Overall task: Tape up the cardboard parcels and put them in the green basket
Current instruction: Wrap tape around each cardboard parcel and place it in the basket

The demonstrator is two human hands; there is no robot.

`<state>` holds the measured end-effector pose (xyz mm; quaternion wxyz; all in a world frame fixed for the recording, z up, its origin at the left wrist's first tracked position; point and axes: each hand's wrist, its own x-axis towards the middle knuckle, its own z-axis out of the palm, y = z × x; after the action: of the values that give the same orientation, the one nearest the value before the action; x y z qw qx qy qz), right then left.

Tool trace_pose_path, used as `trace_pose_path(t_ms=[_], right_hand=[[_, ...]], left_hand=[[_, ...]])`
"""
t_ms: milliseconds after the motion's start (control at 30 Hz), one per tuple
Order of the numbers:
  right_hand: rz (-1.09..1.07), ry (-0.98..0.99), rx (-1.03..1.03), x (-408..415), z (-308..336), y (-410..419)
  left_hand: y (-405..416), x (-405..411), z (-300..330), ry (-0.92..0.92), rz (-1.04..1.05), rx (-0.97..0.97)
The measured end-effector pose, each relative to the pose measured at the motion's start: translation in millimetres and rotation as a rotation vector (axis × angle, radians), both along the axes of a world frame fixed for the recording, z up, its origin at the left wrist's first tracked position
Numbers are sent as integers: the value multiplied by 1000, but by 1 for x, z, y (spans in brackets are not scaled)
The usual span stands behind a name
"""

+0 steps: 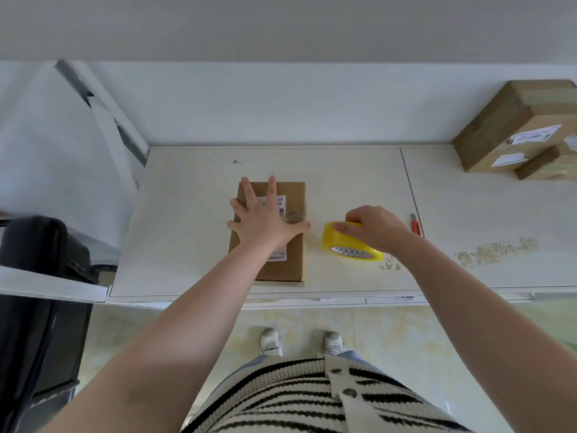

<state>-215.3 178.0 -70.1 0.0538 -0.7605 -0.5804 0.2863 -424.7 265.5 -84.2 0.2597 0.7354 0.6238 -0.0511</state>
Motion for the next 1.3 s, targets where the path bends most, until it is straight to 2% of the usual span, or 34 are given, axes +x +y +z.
trace_pose_path(t_ms=[167,300,467,567,800,967,1300], right_hand=[[-4,-56,88,8,55,17],[32,88,109,5,94,31],[85,-11,167,-34,97,47],[156,-103,176,-51,99,56],[252,-150,136,-66,106,68],[299,-430,72,-45,106,65],[26,-110,-116,-14,36,52]], left_hand=[[6,-3,5,-522,196,-228],[2,-15,-3,-908,348,-389],[2,-32,-7,-1175,427,-513],[-3,-34,-3,-1190,421,-512],[1,-52,-3,-1126,348,-523],[11,-67,-8,-1092,314,-490],[10,-64,-6,-1066,241,-437]])
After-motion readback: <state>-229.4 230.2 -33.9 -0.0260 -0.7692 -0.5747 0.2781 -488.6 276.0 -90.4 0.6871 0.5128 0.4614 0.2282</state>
